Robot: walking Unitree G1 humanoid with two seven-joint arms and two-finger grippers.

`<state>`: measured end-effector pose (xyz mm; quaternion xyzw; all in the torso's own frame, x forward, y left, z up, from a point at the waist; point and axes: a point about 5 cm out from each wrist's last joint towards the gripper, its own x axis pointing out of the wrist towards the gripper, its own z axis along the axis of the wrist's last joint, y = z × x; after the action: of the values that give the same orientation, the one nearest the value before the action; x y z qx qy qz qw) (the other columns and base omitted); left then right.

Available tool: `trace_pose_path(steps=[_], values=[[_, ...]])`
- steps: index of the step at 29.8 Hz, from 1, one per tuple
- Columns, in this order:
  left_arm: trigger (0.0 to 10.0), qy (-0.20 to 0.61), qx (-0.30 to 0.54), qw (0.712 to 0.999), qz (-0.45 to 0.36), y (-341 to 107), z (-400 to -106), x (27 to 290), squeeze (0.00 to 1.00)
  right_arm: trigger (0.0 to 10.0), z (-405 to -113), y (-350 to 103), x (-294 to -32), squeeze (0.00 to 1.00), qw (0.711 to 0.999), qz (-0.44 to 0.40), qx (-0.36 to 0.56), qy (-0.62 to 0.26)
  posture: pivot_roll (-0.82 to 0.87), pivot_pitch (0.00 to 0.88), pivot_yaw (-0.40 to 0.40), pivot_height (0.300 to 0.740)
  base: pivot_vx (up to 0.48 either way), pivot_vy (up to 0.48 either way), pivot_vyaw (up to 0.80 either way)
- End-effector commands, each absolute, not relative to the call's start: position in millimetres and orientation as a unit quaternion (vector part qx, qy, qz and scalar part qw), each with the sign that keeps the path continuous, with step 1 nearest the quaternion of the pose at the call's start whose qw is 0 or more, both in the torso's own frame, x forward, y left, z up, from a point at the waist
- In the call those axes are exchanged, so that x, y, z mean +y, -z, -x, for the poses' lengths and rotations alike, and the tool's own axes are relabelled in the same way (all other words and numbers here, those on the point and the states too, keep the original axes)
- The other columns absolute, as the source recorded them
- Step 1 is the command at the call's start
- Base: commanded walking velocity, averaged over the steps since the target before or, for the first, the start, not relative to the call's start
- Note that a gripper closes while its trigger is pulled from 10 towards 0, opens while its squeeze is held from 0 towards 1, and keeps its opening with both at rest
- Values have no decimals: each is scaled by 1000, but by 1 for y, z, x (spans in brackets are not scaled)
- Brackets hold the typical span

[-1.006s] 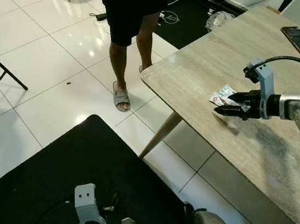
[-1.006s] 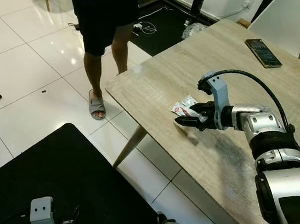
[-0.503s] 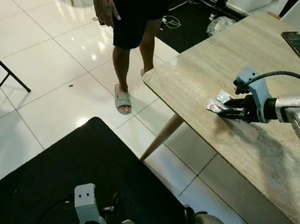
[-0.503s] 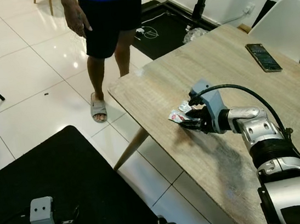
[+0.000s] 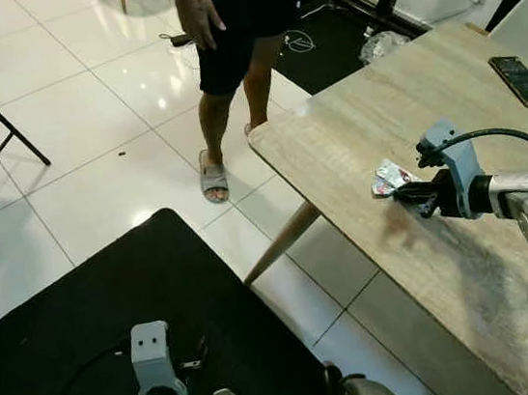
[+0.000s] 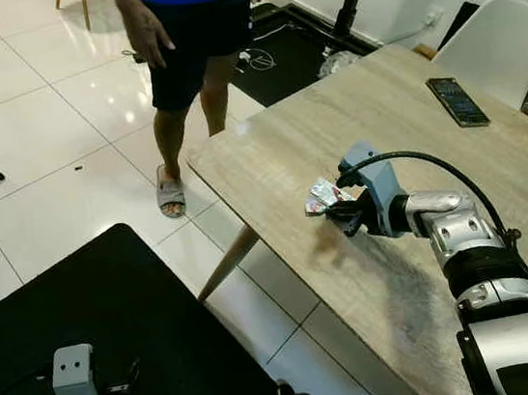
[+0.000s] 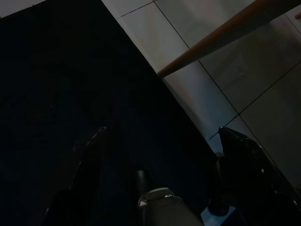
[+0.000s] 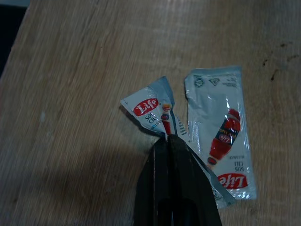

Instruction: Restocking fridge

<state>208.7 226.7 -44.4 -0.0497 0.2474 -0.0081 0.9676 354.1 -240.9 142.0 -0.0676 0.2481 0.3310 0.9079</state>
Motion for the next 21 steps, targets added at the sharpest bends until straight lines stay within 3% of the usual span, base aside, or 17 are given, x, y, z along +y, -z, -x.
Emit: trace_pose_path(steps=[1,4,5,6,7,16,21], values=[[10000,9,264,963,61,50,-204,222,0,10000,-351,-143,-240,0,912,-11,208,-352,28,151,-116,740,0,0,0],[10000,6,260,963,66,49,-206,223,0,10000,-351,-155,-234,0,905,-79,164,-385,30,144,-115,740,0,0,0],[10000,-5,254,963,86,46,-210,225,0,10000,-347,-170,-223,0,872,-180,96,-445,32,118,-107,740,0,0,0],[10000,-10,251,963,95,46,-211,226,0,10000,-345,-174,-220,0,859,-205,78,-463,32,118,-107,740,0,0,0],[10000,-10,251,963,95,46,-211,226,0,10000,-345,-174,-220,0,859,-205,78,-463,32,118,-107,740,0,0,0],[10000,-72,278,944,162,54,-199,239,0,10000,-319,-166,-165,0,744,-339,37,-575,37,103,-80,740,0,0,0],[10000,-105,319,927,168,64,-182,247,0,10000,-309,-146,-134,0,729,-345,76,-586,41,81,-62,740,0,0,0]])
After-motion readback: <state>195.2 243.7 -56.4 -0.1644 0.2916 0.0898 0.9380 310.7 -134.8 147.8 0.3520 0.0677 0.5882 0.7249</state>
